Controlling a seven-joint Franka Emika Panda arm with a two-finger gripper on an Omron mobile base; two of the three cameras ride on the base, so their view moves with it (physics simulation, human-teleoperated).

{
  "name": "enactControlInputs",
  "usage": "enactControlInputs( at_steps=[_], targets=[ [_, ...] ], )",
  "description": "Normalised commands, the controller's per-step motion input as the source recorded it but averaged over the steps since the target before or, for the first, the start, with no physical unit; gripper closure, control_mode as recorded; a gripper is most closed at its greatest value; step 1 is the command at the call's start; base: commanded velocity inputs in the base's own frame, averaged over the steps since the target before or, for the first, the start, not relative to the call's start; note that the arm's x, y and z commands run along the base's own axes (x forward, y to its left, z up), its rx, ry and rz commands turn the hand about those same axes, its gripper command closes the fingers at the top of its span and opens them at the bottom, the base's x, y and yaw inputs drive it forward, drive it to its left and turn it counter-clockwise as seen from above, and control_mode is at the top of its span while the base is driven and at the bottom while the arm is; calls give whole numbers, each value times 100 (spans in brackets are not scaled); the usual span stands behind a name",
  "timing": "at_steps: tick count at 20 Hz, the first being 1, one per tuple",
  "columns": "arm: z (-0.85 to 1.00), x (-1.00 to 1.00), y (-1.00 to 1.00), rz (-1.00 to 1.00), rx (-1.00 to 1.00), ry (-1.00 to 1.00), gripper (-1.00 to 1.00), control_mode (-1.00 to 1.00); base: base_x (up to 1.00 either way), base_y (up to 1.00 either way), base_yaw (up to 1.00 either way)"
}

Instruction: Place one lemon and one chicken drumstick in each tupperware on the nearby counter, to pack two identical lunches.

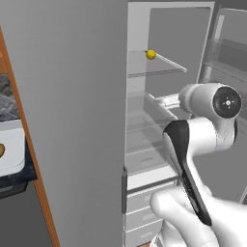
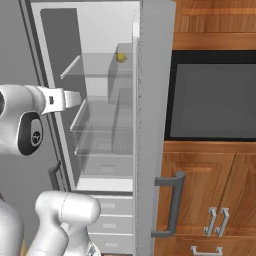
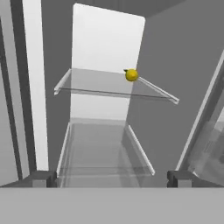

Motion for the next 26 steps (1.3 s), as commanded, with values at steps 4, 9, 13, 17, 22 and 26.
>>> enactControlInputs(
  at_steps=[4,9,13,17,22,26],
  targets=[
    [92,54,-43,9,9,1,-100,-100,0,0,0],
    [46,38,-22,11,19,11,-100,-100,0,0,0],
    [-2,63,-1,-4,-6,0,-100,-100,0,0,0],
    [0,92,-24,-9,15,9,-100,-100,0,0,0],
    [-3,67,-12,-1,6,8,-100,-100,0,0,0],
    [-6,91,1,-9,0,8,-100,-100,0,0,0]
  ],
)
